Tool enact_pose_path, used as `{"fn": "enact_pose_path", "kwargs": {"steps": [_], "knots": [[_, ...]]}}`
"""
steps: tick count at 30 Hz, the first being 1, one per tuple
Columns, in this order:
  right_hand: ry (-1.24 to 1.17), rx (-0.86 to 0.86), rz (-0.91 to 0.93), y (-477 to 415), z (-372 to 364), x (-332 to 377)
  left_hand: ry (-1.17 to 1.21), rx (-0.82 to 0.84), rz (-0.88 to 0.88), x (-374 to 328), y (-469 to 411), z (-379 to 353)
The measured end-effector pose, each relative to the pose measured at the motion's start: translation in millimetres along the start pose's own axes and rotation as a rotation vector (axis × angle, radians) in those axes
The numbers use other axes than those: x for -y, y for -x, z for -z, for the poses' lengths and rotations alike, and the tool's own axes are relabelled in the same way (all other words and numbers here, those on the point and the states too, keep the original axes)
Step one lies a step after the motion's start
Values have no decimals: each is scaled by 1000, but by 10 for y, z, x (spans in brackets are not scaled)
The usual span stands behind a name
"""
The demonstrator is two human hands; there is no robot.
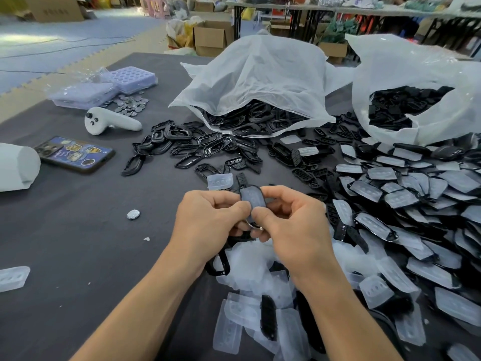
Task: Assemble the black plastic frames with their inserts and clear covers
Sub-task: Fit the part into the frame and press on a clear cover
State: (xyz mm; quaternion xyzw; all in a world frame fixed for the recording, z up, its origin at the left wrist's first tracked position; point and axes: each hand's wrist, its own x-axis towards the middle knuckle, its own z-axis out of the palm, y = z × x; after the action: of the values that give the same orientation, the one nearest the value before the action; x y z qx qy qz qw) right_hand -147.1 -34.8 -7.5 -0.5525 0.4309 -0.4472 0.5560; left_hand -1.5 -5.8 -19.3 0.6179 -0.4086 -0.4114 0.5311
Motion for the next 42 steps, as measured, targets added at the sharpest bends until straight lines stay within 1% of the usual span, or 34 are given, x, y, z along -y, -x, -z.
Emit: {"fn": "enact_pose_path", "kwargs": {"steps": [4,6,9,10,14,16,19,24,27,29,31,32,35,37,38,40,42], "knots": [[-21,34,-6,0,5,-1,-102,-101,-60,-1,-2,-8],[-1,15,0,-7,5,-13,-64,-42,-55,-6,20,-3],[5,17,-2,-7,13,-16,4,137,-36,-15,33,-6],[-12,24,-7,-4,17,-9,3,151,-33,-18,24,-8],[-45,27,-22,2,12,-4,-57,122,-47,1,2,13],[-44,8,-20,-8,13,-8,-12,131,-51,-1,18,5],[-40,15,-10,0,15,16,81,77,-38,-23,20,-21],[9,41,-26,2,-6,-16,-11,-75,-10,7,-2,-44],[42,-35,-36,-8,-17,-18,-24,-109,-32,23,12,-75],[117,-119,-1,-5,-4,-22,22,-130,-41,29,6,-104],[294,-166,103,30,7,-12,34,-176,-45,45,7,-121],[373,-156,152,60,-4,2,26,-190,-43,50,13,-124],[652,-50,243,156,-73,13,-18,-180,-41,66,66,-123],[794,-57,307,189,-134,38,-58,-138,-77,62,99,-122],[817,-76,331,205,-150,46,-63,-110,-99,62,113,-122],[823,-126,364,239,-116,65,12,-26,-127,35,128,-127],[818,-176,350,251,42,106,62,10,-128,2,129,-112]]}}
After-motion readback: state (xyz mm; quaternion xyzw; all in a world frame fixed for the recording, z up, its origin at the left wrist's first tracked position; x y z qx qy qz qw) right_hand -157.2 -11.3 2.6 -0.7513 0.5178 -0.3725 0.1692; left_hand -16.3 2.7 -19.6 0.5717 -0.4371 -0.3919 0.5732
